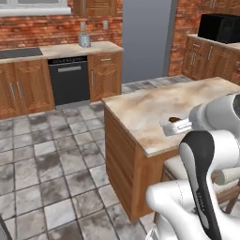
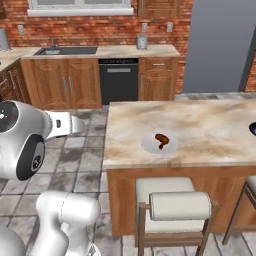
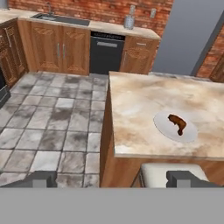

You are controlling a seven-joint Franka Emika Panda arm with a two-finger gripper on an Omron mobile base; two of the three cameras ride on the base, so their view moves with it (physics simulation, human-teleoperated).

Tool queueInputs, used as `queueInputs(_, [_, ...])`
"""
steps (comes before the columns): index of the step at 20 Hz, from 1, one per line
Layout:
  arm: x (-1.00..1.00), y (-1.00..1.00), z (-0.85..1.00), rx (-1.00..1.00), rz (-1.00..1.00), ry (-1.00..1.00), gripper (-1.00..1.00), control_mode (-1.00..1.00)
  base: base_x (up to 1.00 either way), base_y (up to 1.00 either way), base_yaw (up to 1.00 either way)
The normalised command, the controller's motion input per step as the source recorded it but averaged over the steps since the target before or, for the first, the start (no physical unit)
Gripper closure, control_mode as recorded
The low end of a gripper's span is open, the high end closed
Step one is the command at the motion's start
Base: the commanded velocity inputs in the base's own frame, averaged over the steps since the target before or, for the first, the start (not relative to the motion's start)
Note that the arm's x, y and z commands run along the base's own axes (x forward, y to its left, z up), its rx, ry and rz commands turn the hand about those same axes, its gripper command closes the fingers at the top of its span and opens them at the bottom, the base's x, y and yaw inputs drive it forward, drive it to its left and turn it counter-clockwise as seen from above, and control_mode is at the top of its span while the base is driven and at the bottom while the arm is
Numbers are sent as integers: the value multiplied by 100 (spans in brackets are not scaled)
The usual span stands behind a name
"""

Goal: Transport the chicken drumstick and bell pepper to the fridge. Place the chicken drumstick on the rack containing meat and place the bell pepper on the rack containing the vegetable, ensuring meats and vegetables are on different racks.

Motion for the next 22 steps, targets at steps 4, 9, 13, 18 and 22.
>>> queueInputs(4, [0,0,0,0,0,0,-100,100,32,-4,-39])
queueInputs(9, [0,0,0,0,0,0,-100,100,36,-7,-58])
queueInputs(13, [0,0,0,0,0,0,-100,100,25,-36,-54])
queueInputs(18, [0,0,0,0,0,0,-100,100,15,-63,-41])
queueInputs(22, [0,0,0,0,0,0,-100,100,3,-83,-29])
